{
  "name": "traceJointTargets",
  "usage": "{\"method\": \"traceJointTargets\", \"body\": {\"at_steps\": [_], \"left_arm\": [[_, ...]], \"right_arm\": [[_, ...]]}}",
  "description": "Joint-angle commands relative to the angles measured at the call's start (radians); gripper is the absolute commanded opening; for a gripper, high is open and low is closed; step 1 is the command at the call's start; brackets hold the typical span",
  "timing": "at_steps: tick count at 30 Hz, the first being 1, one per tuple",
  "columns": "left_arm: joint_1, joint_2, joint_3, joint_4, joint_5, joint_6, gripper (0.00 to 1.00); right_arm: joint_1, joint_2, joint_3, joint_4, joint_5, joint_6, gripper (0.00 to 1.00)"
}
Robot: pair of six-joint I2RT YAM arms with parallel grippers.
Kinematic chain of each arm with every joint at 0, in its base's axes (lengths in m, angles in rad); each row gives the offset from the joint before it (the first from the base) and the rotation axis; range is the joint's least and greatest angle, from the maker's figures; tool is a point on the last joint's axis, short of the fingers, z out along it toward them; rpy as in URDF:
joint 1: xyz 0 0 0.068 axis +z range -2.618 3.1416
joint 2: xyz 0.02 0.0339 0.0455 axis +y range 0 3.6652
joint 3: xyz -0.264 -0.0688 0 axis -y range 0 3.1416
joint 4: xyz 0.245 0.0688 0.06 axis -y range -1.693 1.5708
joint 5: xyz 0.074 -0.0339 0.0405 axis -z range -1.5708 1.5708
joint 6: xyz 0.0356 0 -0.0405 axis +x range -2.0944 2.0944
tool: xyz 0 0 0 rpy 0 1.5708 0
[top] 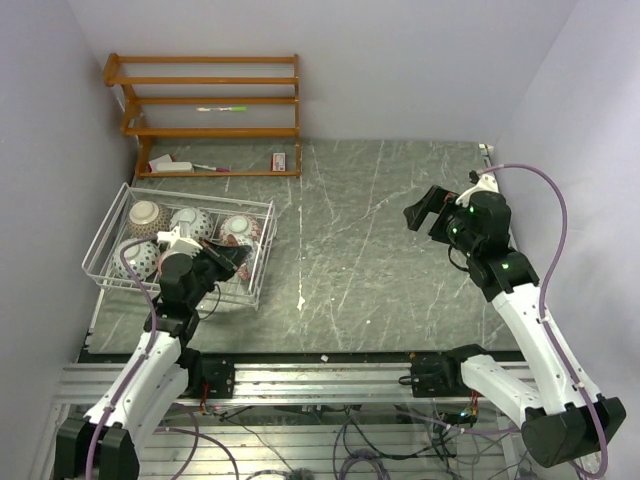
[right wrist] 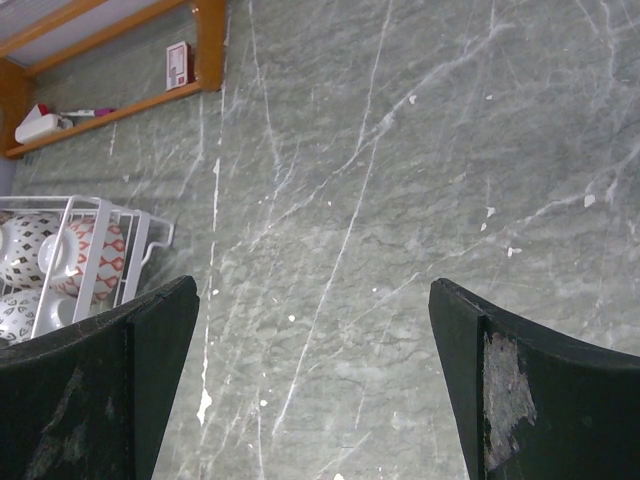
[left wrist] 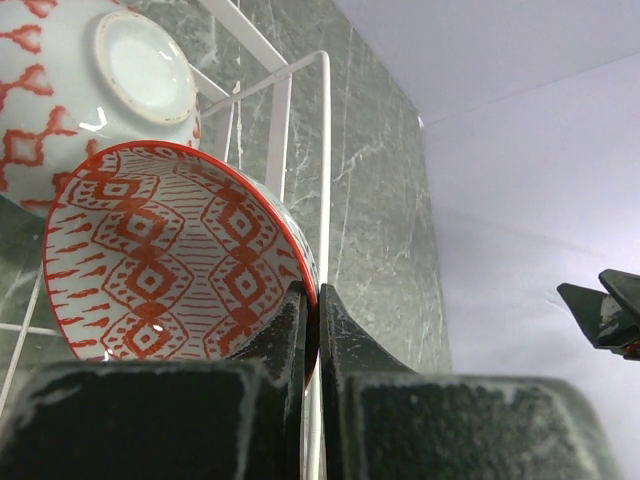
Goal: Load the bowls into the dish rack
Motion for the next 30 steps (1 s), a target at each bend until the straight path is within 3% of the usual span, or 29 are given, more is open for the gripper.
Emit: {"method": "traceJointTargets", "body": {"at_steps": [1, 12, 18, 24, 30], "left_arm": [[0.012, -0.034, -0.056, 0.126, 0.057, -0.084, 0.07], [0.080, -0.079, -0.264, 0.209, 0.060, -0.169, 0.07], [0.108, -0.077, -0.269, 0.203, 0.068, -0.168, 0.07], [0.166, 0.012, -0.246, 0.068, 0.041, -0.110, 0.07], [0.238, 0.167, -0.247, 0.089, 0.060, -0.053, 0.07]], "right_arm": [[-0.005, 0.007, -0.016, 0.040, -0.016, -0.003, 1.00], [-0.005, 0.037, -0.033, 0.069, -0.025, -0.003, 1.00], [-0.005, 0.054, -0.044, 0.087, -0.035, 0.003, 1.00], [-0.005, 0.060, -0.051, 0.099, -0.034, 0.004, 1.00], [-0.006, 0.072, -0.063, 0.115, -0.039, 0.005, 1.00]]}}
